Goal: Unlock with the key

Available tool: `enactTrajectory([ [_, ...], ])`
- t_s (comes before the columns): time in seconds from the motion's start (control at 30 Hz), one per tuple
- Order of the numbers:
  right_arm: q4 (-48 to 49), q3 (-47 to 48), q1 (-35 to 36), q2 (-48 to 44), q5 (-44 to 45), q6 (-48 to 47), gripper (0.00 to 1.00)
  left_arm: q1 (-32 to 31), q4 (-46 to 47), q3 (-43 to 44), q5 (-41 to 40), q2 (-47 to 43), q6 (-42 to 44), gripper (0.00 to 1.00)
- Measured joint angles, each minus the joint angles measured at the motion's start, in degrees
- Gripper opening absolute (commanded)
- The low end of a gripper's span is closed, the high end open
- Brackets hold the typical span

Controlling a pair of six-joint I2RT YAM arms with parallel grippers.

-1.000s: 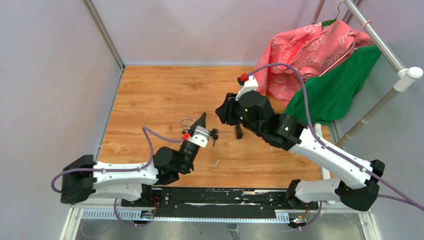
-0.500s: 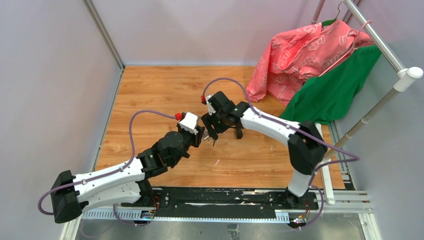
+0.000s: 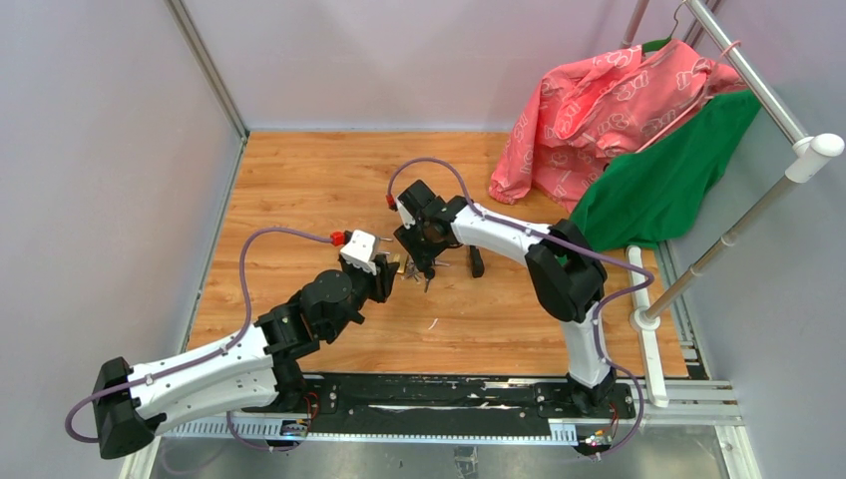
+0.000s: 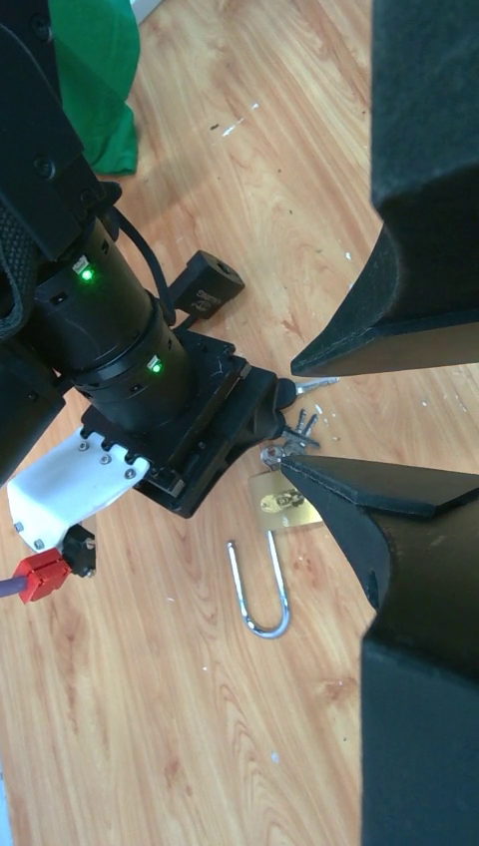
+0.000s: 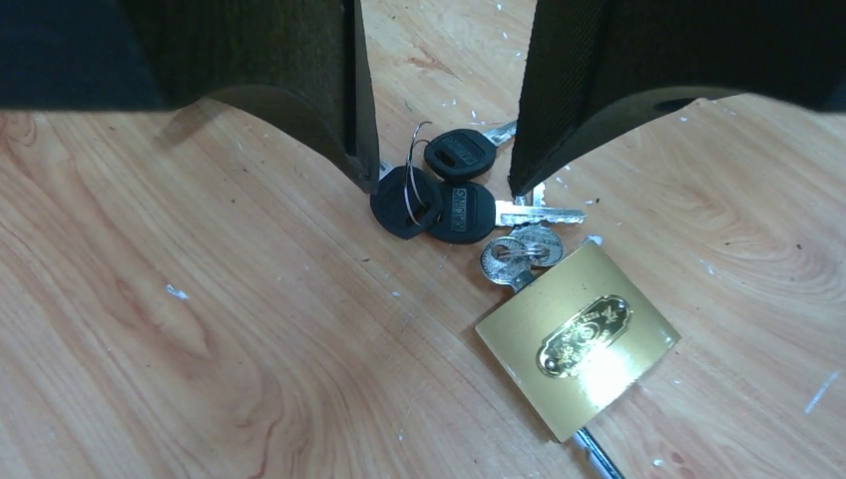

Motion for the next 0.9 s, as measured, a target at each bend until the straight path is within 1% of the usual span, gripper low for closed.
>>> enactTrajectory([
  [0.13,-0.37,0.07,-0.11,1.22,0.57,-0.04,0.49,0.0,-0.63,-0.76,0.04,-0.11,-0.42,0.38],
  [0.3,-0.46,0.07,-0.11,2.82,1.44,-0.72,0.53,0.0,-0.74,-0.81,0.28,0.0,-0.83,0.37],
  [0.4,-0.42,0.07,-0.11,3.48,1.77,-1.16,0.51,0.0,-0.76,-0.81,0.63,0.35,-1.01,0.37],
  [0.43,-0.39,0.07,-0.11,3.48,2.23,-1.27,0.48,0.0,-0.81,-0.81,0.74,0.39,-1.05,0.36],
  [0.67,1.66,-0.5,-0.11,3.19,4.59,-2.84,0.1,0.0,-1.33,-0.81,1.42,0.33,-1.77,0.35],
  [0.7,2.62,-1.01,-0.13,3.1,5.18,-3.04,0.07,0.0,-1.6,-0.81,1.55,0.26,-1.95,0.34],
  [0.73,3.19,-1.29,-0.13,2.91,5.4,-3.28,0.0,0.0,-1.88,-0.81,1.66,0.17,-2.14,0.34],
  [0.9,6.38,-4.15,-0.26,1.31,5.92,-3.76,0.0,0.0,-3.19,-1.25,1.92,-1.03,-2.8,0.34],
])
